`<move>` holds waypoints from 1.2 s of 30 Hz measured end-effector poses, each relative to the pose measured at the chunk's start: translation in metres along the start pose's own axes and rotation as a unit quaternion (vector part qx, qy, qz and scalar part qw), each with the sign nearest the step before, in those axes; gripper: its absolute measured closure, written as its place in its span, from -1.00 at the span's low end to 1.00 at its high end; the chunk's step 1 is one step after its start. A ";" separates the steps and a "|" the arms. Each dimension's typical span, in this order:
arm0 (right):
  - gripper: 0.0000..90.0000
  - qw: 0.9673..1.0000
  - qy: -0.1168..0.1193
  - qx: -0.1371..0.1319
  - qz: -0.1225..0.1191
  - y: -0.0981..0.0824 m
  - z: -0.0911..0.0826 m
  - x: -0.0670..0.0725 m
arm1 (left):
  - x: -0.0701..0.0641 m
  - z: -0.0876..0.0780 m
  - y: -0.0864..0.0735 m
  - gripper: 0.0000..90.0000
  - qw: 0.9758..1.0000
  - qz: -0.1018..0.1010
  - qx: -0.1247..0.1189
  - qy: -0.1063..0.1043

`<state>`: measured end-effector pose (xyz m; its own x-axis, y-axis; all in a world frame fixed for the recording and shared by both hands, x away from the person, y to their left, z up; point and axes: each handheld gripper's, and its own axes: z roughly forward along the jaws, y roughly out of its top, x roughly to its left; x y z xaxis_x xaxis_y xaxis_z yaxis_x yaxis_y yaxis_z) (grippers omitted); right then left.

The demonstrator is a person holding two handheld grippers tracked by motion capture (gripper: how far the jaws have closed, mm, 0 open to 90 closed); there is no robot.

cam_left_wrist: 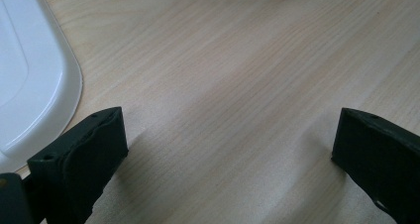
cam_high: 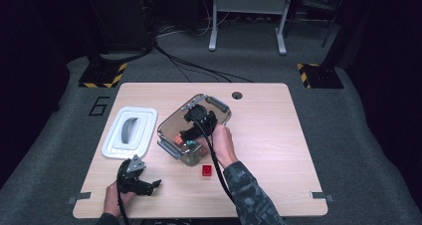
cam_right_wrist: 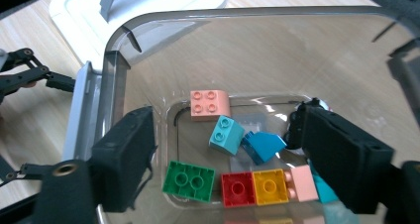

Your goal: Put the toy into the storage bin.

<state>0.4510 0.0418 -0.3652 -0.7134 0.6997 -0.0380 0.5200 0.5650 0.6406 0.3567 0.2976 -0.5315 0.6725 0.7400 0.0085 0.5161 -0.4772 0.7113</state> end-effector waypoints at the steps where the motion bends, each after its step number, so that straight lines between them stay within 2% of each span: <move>1: -0.60 1.000 0.000 -0.003 -0.004 -0.003 -0.005 -0.001 | 0.000 0.000 0.000 -0.99 1.000 0.000 0.000 0.000; 7: -0.67 1.000 0.007 -0.016 -0.002 -0.017 -0.023 -0.003 | 0.000 0.000 0.000 -0.99 1.000 0.000 0.000 0.000; 8: -0.68 1.000 0.006 -0.020 0.005 -0.021 -0.026 -0.003 | 0.000 0.000 0.000 -0.99 1.000 0.000 0.000 0.000; 9: -0.69 1.000 0.005 -0.023 0.000 -0.023 -0.027 -0.004 | 0.000 0.000 0.000 -0.99 1.000 0.000 0.000 0.000; 13: -0.75 0.999 0.003 -0.030 0.017 -0.039 -0.034 -0.006 | 0.000 0.000 0.000 -0.99 1.000 0.000 0.000 0.000; 14: -0.77 0.999 0.003 -0.038 0.011 -0.044 -0.034 -0.008 | 0.000 0.000 0.000 -0.99 1.000 0.000 0.000 0.000; 19: -0.83 0.999 -0.004 -0.029 0.027 -0.068 -0.035 -0.012 | 0.000 0.000 0.000 -0.99 1.000 0.000 0.000 0.000; 22: -0.85 0.998 -0.003 -0.026 0.054 -0.087 -0.032 -0.013 | 0.000 0.000 0.000 -0.99 1.000 0.001 0.000 0.001; 27: -0.91 0.997 0.006 -0.014 0.075 -0.115 -0.018 -0.012 | 0.000 0.000 0.000 -0.99 1.000 0.000 0.000 0.000; 28: -0.92 0.997 0.002 -0.013 0.081 -0.120 -0.014 -0.010 | 0.000 0.000 0.000 -0.99 1.000 0.000 0.000 0.000; 33: -0.96 0.995 0.001 -0.001 0.096 -0.137 0.002 -0.003 | 0.000 0.000 0.000 -0.99 1.000 -0.001 0.000 0.000; 36: -0.96 0.996 -0.006 0.003 0.091 -0.144 0.015 0.003 | 0.000 0.000 0.000 -0.99 1.000 0.000 0.000 0.001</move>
<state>0.3812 -0.0305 -0.4690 -0.6017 0.7958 0.0682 0.6424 0.4314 0.6334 0.3567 0.2975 -0.5315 0.6715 0.7409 0.0086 0.5168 -0.4766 0.7112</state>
